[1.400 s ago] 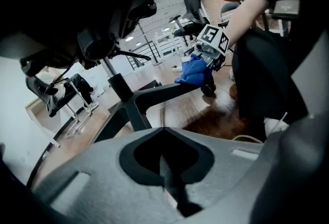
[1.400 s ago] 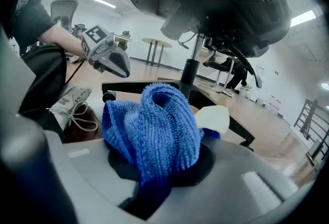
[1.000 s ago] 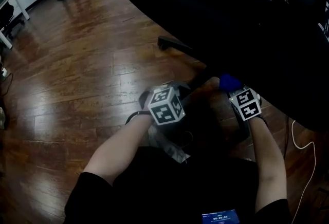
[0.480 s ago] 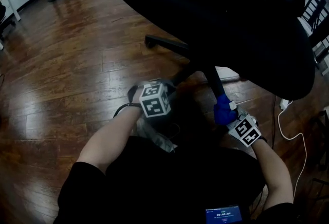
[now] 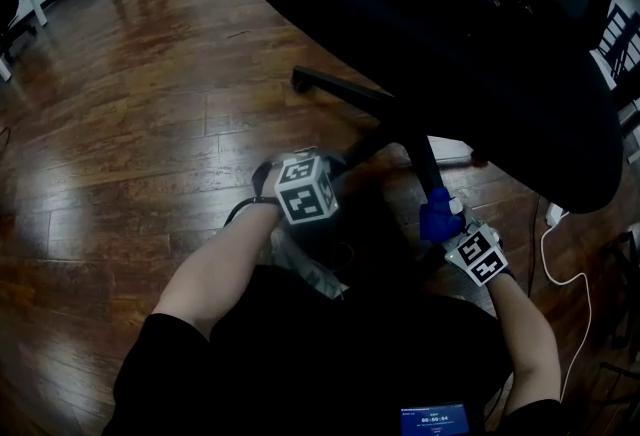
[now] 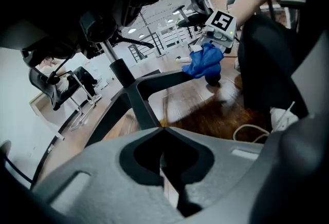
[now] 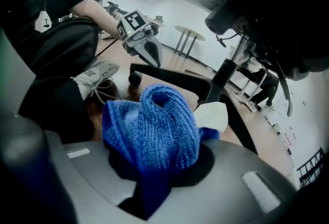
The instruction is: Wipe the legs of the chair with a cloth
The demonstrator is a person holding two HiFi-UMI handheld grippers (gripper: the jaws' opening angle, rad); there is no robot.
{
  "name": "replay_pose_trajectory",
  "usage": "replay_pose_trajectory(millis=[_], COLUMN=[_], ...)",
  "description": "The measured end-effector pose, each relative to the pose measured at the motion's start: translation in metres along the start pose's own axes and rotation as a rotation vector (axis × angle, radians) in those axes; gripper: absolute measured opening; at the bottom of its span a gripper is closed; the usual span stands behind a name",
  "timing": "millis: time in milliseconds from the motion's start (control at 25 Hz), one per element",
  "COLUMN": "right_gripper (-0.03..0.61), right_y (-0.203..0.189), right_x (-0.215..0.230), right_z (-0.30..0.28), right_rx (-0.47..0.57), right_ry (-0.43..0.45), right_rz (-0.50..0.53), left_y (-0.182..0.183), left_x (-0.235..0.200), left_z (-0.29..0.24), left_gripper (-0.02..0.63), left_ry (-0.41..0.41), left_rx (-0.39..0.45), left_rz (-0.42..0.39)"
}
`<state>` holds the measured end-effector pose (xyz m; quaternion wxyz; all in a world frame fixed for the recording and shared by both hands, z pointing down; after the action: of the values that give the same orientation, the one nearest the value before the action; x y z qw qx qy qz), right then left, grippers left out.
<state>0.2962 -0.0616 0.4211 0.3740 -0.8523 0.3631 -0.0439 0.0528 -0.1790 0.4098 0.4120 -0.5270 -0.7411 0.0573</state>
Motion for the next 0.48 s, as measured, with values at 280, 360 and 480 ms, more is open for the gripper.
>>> replay_pose_trajectory(millis=[280, 360, 480], right_gripper=[0.074, 0.075, 0.077], right_y=[0.092, 0.105, 0.105], right_x=[0.057, 0.061, 0.058], right_z=[-0.06, -0.07, -0.071], right_rx=[0.112, 0.099, 0.111], right_ry=[-0.156, -0.18, -0.167], right_rz=[0.02, 0.048, 0.044], left_y=[0.001, 0.001, -0.002], left_x=[-0.002, -0.003, -0.003], left_z=[-0.001, -0.001, -0.001], left_gripper=[0.0, 0.0, 0.0], left_ry=[-0.003, -0.007, -0.01], left_rx=[0.039, 0.045, 0.044], left_rz=[0.016, 0.021, 0.023])
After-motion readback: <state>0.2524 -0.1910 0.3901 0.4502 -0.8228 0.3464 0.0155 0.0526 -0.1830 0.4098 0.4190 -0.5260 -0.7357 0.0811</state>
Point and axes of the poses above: the fingertips, and each gripper's own axes: z backward along the fingers, x to its right, y out of its top, the point moved 8 cm from there along z, backward along the fingers, and after that the axes turned 14 degrees about -z, right-handed, at the moved point
